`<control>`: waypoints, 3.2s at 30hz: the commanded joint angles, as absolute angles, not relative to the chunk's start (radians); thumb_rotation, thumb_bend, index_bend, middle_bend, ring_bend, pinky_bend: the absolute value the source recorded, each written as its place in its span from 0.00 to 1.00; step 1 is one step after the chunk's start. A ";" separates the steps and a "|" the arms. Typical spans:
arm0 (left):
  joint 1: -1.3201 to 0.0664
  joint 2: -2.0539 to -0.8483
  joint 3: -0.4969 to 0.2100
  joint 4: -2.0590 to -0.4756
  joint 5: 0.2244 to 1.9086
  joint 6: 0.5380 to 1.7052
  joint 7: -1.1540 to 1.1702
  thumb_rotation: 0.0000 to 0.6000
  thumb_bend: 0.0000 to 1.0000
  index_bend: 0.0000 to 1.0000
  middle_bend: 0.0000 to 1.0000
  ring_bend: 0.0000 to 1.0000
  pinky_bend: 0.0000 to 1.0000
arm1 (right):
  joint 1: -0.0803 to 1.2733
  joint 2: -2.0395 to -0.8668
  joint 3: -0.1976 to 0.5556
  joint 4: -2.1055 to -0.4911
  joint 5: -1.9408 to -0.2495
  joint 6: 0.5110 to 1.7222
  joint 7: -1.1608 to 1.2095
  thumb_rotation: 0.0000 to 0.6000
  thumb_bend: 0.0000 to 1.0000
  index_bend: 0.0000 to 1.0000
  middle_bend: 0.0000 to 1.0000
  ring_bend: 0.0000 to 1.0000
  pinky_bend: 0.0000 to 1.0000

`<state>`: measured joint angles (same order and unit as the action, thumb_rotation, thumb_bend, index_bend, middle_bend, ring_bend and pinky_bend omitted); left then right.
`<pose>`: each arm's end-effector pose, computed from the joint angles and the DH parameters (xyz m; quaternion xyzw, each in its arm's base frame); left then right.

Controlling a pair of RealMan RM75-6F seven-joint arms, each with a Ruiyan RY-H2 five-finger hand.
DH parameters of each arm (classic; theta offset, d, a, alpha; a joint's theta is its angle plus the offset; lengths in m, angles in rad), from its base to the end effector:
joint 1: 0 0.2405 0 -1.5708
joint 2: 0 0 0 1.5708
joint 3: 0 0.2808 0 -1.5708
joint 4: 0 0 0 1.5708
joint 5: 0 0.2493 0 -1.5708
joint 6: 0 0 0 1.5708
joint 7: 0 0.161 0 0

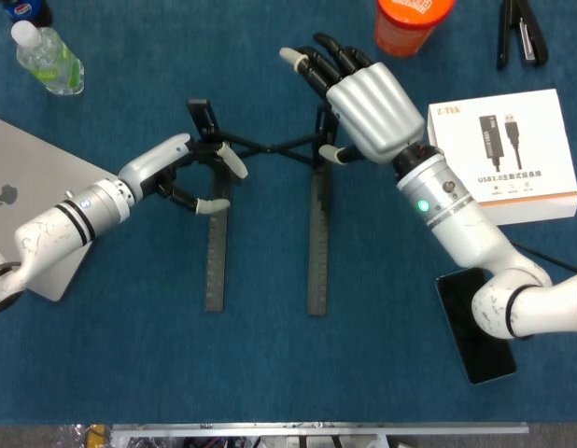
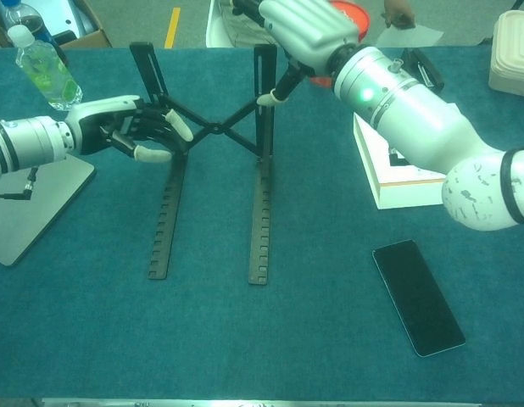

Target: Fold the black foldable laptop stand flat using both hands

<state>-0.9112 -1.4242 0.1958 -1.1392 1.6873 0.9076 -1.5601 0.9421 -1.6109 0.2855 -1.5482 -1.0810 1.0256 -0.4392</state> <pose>-0.2329 0.3996 -0.0365 -0.5673 -0.7285 -0.3794 0.0600 -0.0311 -0.3995 -0.0570 0.7436 -0.3056 0.4650 0.3708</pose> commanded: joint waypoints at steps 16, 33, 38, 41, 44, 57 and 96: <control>-0.890 -1.382 0.211 -1.212 1.685 0.922 -1.513 1.00 0.24 0.39 0.41 0.22 0.20 | 0.924 -1.602 0.268 -1.529 -1.088 1.037 -0.437 1.00 0.08 0.00 0.14 0.04 0.21; -0.896 -1.329 0.250 -1.353 1.758 0.969 -1.562 1.00 0.24 0.39 0.41 0.22 0.20 | 0.932 -1.626 0.291 -1.484 -1.097 1.050 -0.432 1.00 0.08 0.00 0.14 0.04 0.21; -0.929 -1.314 0.251 -1.415 1.777 0.966 -1.612 1.00 0.24 0.38 0.40 0.22 0.20 | 0.925 -1.611 0.294 -1.498 -1.093 1.054 -0.437 1.00 0.08 0.00 0.14 0.04 0.21; -0.952 -1.310 0.246 -1.440 1.788 0.961 -1.616 1.00 0.24 0.36 0.39 0.22 0.20 | 0.922 -1.609 0.292 -1.499 -1.089 1.051 -0.433 1.00 0.08 0.00 0.14 0.04 0.21; -0.963 -1.310 0.241 -1.454 1.783 0.951 -1.592 1.00 0.24 0.36 0.39 0.22 0.20 | 0.914 -1.605 0.285 -1.515 -1.093 1.044 -0.414 1.00 0.08 0.00 0.14 0.04 0.21; -0.914 -1.278 0.266 -1.423 1.717 0.937 -1.486 1.00 0.24 0.36 0.38 0.22 0.20 | 0.824 -1.468 0.254 -1.677 -1.224 1.075 -0.205 1.00 0.08 0.00 0.13 0.04 0.21; -0.918 -1.366 0.207 -1.272 1.660 0.864 -1.472 1.00 0.24 0.36 0.39 0.22 0.20 | 0.762 -1.059 0.085 -1.936 -1.510 0.699 0.761 1.00 0.11 0.00 0.13 0.04 0.21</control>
